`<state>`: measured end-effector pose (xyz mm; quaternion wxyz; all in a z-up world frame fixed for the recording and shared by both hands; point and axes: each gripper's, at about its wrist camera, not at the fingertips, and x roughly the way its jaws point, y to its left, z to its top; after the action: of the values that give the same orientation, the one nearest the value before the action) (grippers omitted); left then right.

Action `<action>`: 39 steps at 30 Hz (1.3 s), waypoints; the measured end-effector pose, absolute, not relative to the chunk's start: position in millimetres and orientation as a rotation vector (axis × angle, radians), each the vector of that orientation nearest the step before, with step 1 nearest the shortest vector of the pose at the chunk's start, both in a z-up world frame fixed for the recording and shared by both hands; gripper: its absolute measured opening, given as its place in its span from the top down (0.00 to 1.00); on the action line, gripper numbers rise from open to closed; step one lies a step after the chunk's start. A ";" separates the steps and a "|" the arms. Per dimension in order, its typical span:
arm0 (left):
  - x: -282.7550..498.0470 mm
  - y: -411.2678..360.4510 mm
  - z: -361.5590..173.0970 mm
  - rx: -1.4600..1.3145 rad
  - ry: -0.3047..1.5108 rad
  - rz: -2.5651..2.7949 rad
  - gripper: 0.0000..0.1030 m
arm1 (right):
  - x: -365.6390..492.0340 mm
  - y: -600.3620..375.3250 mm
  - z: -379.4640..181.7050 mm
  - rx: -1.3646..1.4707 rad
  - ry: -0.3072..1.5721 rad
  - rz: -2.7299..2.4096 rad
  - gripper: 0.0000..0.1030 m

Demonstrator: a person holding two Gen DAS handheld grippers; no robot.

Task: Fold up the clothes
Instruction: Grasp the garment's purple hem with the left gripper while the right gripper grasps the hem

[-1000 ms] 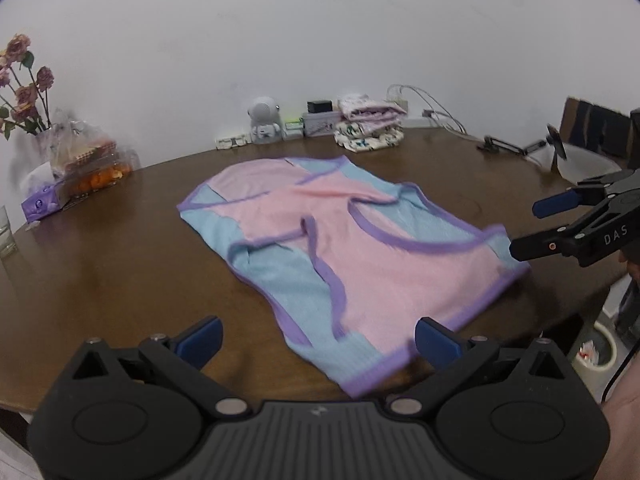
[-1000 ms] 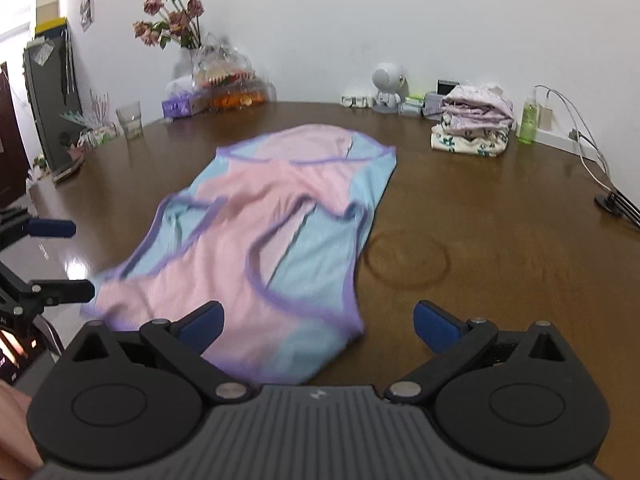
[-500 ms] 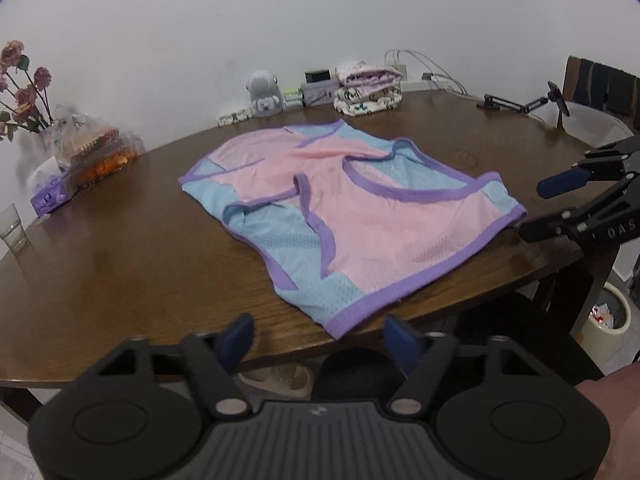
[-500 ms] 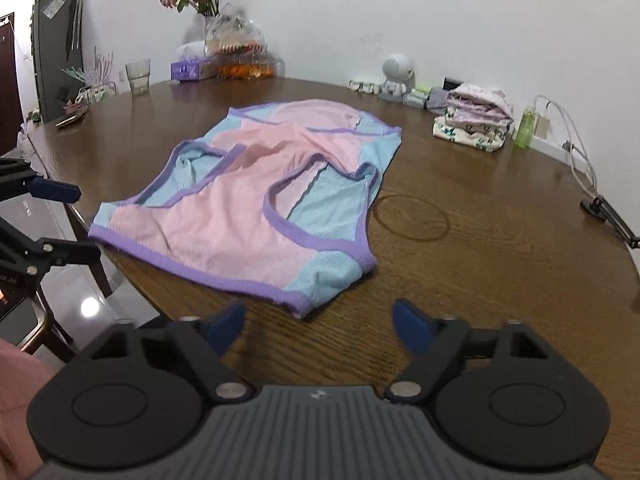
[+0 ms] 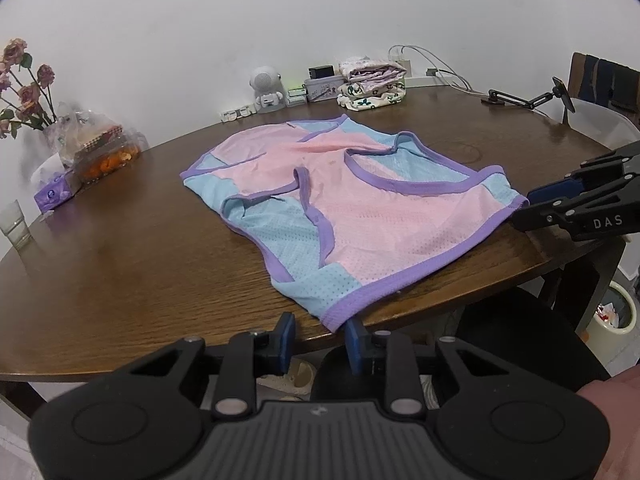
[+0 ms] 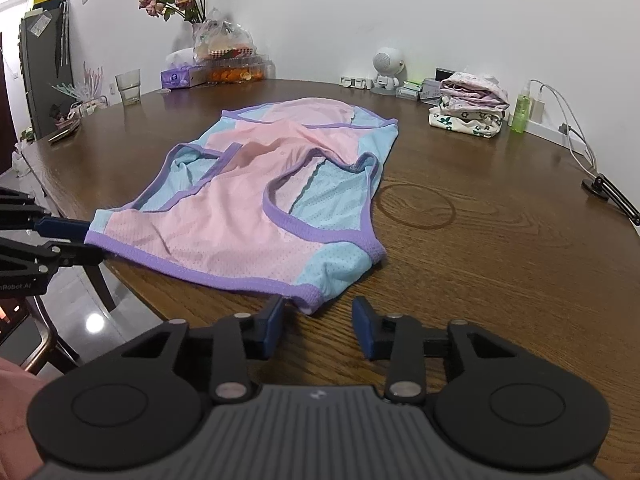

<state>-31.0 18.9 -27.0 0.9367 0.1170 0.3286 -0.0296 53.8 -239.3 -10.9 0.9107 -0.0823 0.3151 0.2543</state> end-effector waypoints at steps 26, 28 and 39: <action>-30.9 17.7 -24.5 0.227 0.638 -0.068 0.98 | 58.6 -236.3 -10.8 -0.117 0.651 0.513 0.94; -30.7 18.9 -24.1 0.225 0.637 -0.068 0.99 | 58.1 -235.6 -8.5 -0.115 0.647 0.516 0.95; -30.7 26.6 -17.7 0.168 0.633 -0.070 0.99 | 59.3 -232.3 3.4 -0.099 0.638 0.525 0.96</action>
<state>-30.7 26.6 -17.7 0.9463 0.0825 0.3106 -0.0342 59.3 -232.3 3.4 0.9147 -0.0479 0.3097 0.2551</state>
